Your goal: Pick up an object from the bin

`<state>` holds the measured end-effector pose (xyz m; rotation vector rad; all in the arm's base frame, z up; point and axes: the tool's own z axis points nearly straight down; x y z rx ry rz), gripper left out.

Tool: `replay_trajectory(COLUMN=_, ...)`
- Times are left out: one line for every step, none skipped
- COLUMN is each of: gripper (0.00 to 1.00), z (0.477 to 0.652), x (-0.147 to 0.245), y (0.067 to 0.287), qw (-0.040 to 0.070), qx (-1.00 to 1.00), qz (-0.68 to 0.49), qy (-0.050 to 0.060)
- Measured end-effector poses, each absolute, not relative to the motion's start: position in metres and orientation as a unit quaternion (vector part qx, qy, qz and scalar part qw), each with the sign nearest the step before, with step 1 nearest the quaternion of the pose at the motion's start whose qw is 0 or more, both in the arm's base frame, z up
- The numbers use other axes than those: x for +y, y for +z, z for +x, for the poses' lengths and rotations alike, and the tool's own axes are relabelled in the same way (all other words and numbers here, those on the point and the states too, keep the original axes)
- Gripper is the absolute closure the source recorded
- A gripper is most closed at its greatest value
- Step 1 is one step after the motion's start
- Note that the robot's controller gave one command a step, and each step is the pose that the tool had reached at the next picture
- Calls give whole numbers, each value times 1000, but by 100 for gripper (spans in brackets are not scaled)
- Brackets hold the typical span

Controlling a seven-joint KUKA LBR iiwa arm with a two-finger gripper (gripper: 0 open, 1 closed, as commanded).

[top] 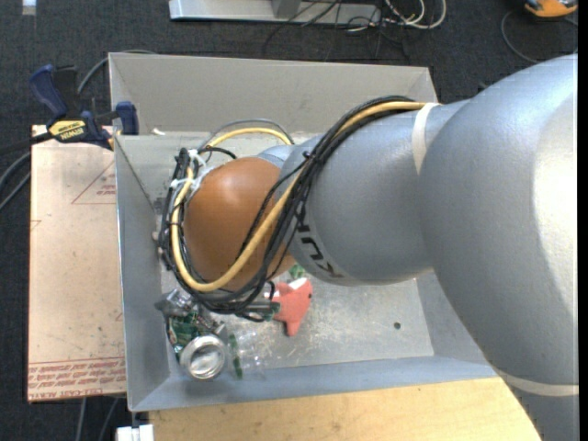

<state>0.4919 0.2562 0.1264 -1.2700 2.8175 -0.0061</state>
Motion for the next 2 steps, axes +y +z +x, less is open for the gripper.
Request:
replay_trajectory(gripper=100, z=491, x=255, y=126, qw=22, qx=912, qz=-410, qy=-1)
replay_trajectory(gripper=100, z=494, x=258, y=179, qw=29, qx=912, qz=-410, qy=-1)
